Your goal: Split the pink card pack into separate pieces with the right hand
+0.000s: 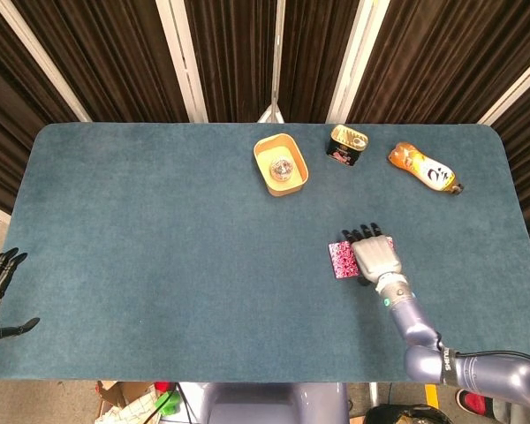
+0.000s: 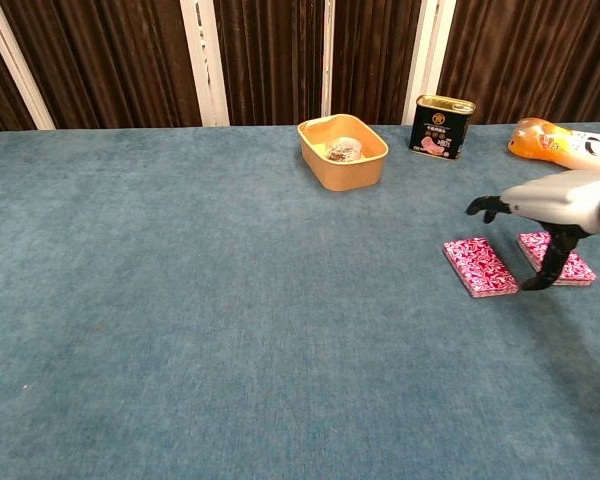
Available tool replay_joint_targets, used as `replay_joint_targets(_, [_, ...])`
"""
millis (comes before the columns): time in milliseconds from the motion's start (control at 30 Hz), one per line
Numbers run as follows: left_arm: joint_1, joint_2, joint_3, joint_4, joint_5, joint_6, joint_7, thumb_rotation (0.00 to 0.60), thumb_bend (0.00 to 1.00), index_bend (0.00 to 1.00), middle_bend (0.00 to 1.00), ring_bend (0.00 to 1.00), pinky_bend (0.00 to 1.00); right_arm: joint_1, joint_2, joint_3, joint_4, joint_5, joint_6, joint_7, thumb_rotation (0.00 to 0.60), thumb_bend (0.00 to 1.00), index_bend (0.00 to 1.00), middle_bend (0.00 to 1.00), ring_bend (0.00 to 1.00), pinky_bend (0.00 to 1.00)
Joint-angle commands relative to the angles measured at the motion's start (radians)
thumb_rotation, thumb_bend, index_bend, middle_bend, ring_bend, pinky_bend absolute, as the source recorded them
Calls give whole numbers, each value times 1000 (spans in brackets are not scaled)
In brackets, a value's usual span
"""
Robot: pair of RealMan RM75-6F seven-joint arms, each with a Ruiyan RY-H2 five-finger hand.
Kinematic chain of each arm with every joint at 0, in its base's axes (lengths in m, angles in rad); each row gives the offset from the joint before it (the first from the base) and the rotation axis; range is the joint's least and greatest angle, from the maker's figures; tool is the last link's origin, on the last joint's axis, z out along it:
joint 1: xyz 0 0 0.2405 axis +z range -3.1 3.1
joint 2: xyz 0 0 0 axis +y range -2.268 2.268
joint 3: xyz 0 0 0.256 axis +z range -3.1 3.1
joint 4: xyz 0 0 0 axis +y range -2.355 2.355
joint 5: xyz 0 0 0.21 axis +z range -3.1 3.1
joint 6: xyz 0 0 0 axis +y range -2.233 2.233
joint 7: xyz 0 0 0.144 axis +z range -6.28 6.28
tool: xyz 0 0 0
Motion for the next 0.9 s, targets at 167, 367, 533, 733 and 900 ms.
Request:
replay_joint_targets(167, [0, 2, 1, 1, 3, 0, -7, 600, 0, 0, 0, 0, 0, 20, -45, 6, -4, 18, 18, -39, 600, 241, 81, 169, 0, 0])
replay_joint_targets(367, [-1, 4, 2, 3, 5, -3, -15, 600, 0, 0, 0, 0, 0, 26, -70, 9, 25, 45, 23, -54, 600, 241, 92, 169, 0, 0])
replay_joint_targets(533, [-2, 6, 2, 2, 5, -4, -17, 600, 0, 0, 0, 0, 0, 25, -74, 7, 35, 60, 21, -58, 600, 241, 153, 169, 0, 0])
replay_joint_targets(733, [-2, 5, 2, 1, 3, -4, -13, 600, 0, 0, 0, 0, 0, 25, -74, 5, 37, 66, 18, -60, 600, 240, 195, 169, 0, 0])
replay_joint_targets(900, [-1, 4, 1, 1, 1, -3, -11, 600, 0, 0, 0, 0, 0, 25, -80, 6, 46, 75, 12, -56, 600, 241, 197, 169, 0, 0])
